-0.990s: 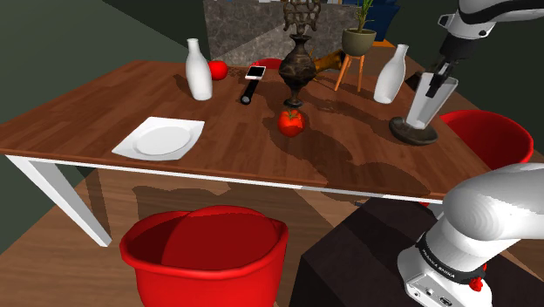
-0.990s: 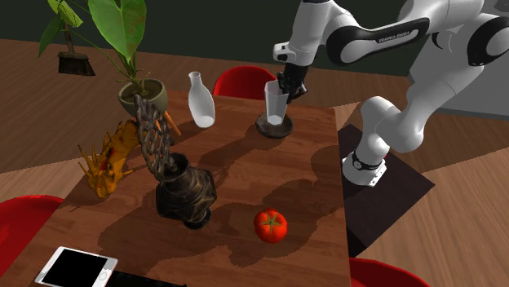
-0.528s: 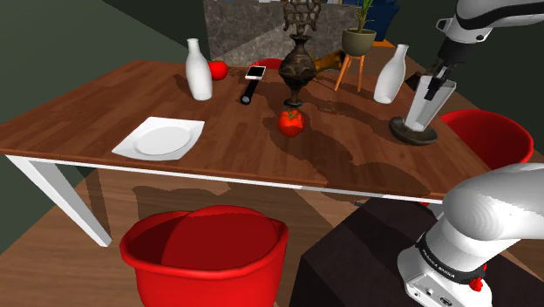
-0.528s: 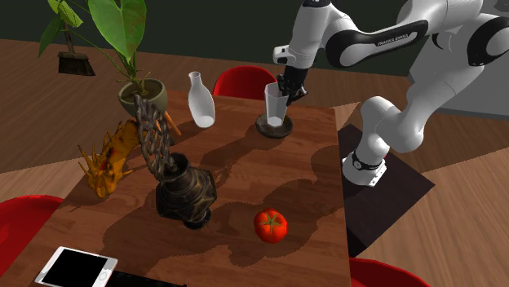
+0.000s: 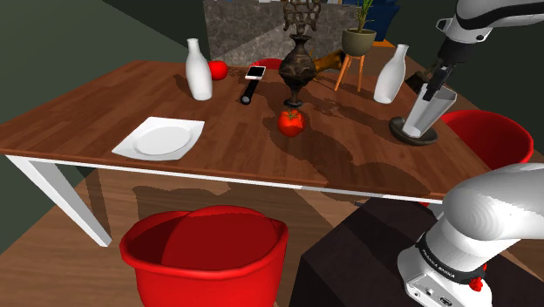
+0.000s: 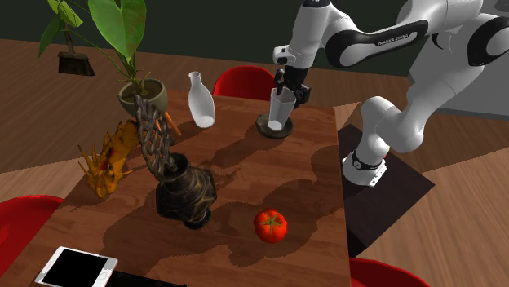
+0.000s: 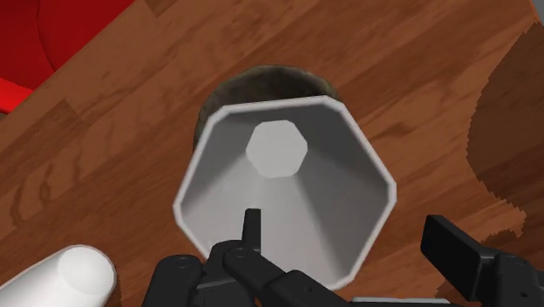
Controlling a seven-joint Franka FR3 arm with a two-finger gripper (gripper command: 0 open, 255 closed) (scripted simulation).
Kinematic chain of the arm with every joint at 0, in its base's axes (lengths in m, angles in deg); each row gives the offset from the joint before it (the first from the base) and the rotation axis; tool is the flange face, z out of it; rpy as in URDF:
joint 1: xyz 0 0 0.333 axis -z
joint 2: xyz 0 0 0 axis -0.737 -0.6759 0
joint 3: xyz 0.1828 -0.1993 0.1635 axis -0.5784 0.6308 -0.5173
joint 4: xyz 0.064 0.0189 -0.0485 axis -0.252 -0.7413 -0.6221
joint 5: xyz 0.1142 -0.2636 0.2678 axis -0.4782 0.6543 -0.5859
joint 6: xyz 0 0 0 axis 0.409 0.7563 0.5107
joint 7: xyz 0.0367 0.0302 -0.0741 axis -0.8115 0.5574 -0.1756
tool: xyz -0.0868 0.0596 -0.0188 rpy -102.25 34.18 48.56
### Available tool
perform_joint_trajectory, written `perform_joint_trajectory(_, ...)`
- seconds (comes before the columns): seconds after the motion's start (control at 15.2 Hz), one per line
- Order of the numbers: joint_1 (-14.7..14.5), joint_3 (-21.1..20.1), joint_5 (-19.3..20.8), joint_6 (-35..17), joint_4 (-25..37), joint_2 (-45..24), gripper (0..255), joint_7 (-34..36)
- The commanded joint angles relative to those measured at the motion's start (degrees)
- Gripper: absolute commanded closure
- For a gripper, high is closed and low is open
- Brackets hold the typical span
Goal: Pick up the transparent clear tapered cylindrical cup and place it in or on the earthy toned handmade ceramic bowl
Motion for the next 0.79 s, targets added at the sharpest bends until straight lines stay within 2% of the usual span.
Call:
perform_joint_trajectory(0.0, -0.12, -0.5, -0.36, 1.97, 1.7, 0.26, 0, -0.07)
perform_joint_trajectory(0.2, -0.44, -1.77, -1.3, 7.3, 6.75, 0.48, 0, -0.32)
perform_joint_trajectory(0.73, -0.44, -1.77, -1.3, 7.29, 6.74, 0.48, 0, -0.32)
